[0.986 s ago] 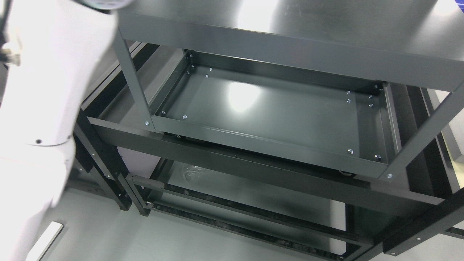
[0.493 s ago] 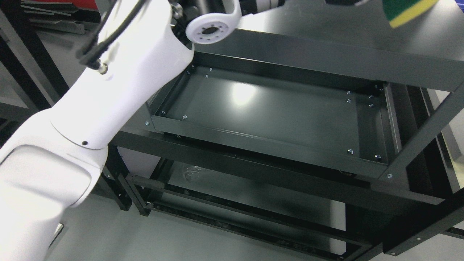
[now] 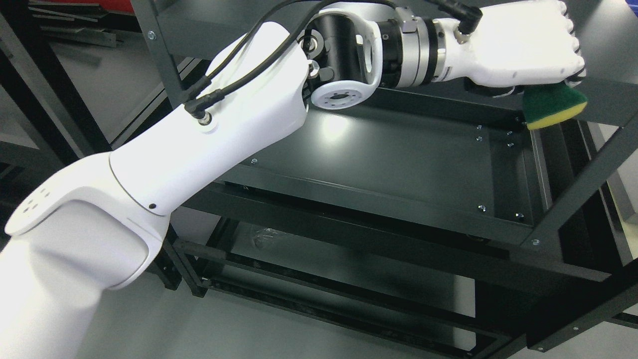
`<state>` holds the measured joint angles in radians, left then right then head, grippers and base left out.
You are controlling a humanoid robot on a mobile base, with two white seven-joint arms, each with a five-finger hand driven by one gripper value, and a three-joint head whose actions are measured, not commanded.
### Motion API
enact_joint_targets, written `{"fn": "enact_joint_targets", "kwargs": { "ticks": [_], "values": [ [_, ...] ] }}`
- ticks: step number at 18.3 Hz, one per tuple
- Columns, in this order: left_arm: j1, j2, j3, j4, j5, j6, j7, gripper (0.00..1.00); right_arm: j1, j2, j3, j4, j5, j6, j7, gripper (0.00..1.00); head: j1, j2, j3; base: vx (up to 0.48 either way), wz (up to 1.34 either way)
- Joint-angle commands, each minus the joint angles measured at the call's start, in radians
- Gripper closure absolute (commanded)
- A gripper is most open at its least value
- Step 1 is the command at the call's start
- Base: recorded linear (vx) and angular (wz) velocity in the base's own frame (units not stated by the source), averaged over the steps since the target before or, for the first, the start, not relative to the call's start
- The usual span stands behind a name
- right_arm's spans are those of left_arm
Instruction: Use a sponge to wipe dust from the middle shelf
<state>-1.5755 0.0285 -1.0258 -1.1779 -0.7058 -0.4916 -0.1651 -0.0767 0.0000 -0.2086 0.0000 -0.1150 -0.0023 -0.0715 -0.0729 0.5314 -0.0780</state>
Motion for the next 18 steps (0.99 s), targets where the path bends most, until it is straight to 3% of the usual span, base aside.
{"fn": "enact_joint_targets", "kwargs": {
  "ticks": [1, 6, 18],
  "values": [
    [-0.006, -0.011, 0.038, 0.080, -0.021, -0.039, -0.034, 0.95, 0.000, -0.017, 0.000, -0.017, 0.000, 0.073, -0.002, 0.00, 0.0000, 0.000, 0.000, 0.000, 0.00],
    [-0.003, -0.010, 0.092, 0.024, -0.031, -0.113, -0.091, 0.95, 0.000, -0.017, 0.000, -0.017, 0.000, 0.073, -0.002, 0.00, 0.0000, 0.000, 0.000, 0.000, 0.00],
    [-0.005, 0.390, 0.156, -0.169, 0.066, -0.237, -0.142, 0.95, 0.000, -0.017, 0.000, -0.017, 0.000, 0.073, -0.001, 0.00, 0.0000, 0.000, 0.000, 0.000, 0.00]
  ]
}}
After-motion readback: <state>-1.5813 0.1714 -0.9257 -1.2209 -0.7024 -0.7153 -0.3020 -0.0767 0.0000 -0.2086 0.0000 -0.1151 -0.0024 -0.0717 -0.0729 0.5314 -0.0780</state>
